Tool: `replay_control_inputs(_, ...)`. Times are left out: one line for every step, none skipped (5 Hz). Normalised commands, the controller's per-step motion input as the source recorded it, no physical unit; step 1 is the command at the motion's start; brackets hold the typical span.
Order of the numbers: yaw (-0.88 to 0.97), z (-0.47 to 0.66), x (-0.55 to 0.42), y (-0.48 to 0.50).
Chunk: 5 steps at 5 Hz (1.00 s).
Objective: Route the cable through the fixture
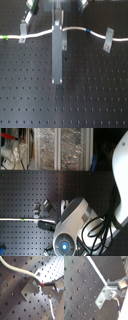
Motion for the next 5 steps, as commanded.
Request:
replay_control_inputs(0.01,0.1,-0.019,0.0)
replay_control_inputs(-0.37,0.02,-0.024,-0.491)
replay_control_inputs(-0.29,0.0,0.005,-0.055)
replay_control_inputs(0.0,0.02,0.0,0.0)
replay_control_inputs(0.0,0.4,0.002,0.021)
